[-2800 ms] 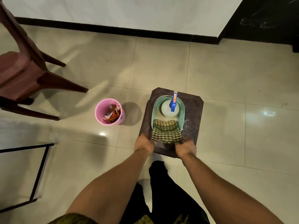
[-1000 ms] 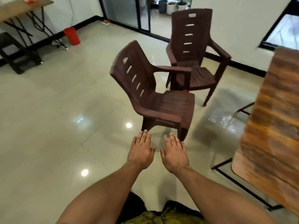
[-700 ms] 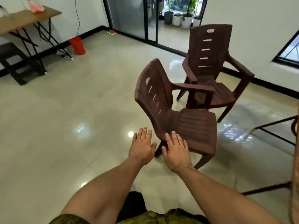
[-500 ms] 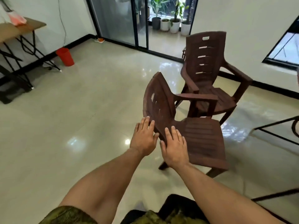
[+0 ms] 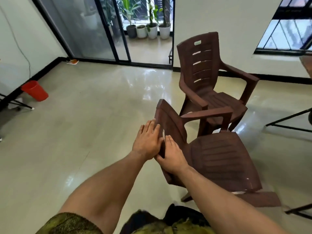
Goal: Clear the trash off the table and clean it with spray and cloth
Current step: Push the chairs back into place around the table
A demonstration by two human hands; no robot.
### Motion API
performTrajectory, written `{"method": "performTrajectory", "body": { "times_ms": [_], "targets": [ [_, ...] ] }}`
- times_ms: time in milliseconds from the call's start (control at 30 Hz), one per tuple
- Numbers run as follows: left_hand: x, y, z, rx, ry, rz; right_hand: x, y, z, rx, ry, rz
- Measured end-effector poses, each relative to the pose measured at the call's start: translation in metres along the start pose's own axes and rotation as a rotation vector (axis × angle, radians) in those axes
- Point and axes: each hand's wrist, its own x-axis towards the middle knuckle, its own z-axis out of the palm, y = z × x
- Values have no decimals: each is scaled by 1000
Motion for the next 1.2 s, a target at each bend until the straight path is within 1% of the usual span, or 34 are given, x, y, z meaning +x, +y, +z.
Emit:
{"method": "performTrajectory", "body": {
  "times_ms": [100, 233, 367, 433, 500, 567, 667, 800, 900, 1067, 1200],
  "targets": [
    [24, -14, 7, 22, -51, 134, 18, -1, 2, 70, -40, 75],
    [52, -26, 12, 44, -101, 384, 23, 2, 7, 345, -49, 199],
    [83, -37, 9, 100, -141, 742, 22, -1, 16, 533, 19, 306],
    [96, -40, 7, 130, -172, 883, 19, -6, 20, 583, 57, 394],
    [103, -44, 6, 138, -194, 973, 15, -13, 21, 598, 57, 466],
    [109, -47, 7, 128, -205, 1031, 8, -28, 19, 530, 29, 540],
    [113, -52, 14, 114, -186, 1111, 1, -49, 25, 282, 34, 618],
    [124, -58, 16, 84, -182, 1170, 10, -72, 47, 81, 158, 707],
    [130, -44, 14, 43, -169, 1202, 10, -77, 46, -103, 287, 793],
    [148, 3, 18, 27, -163, 1282, 4, -58, 33, -232, 438, 900],
    [170, 51, 23, 33, -166, 1329, 5, -25, 12, -267, 468, 985]
  ]
}}
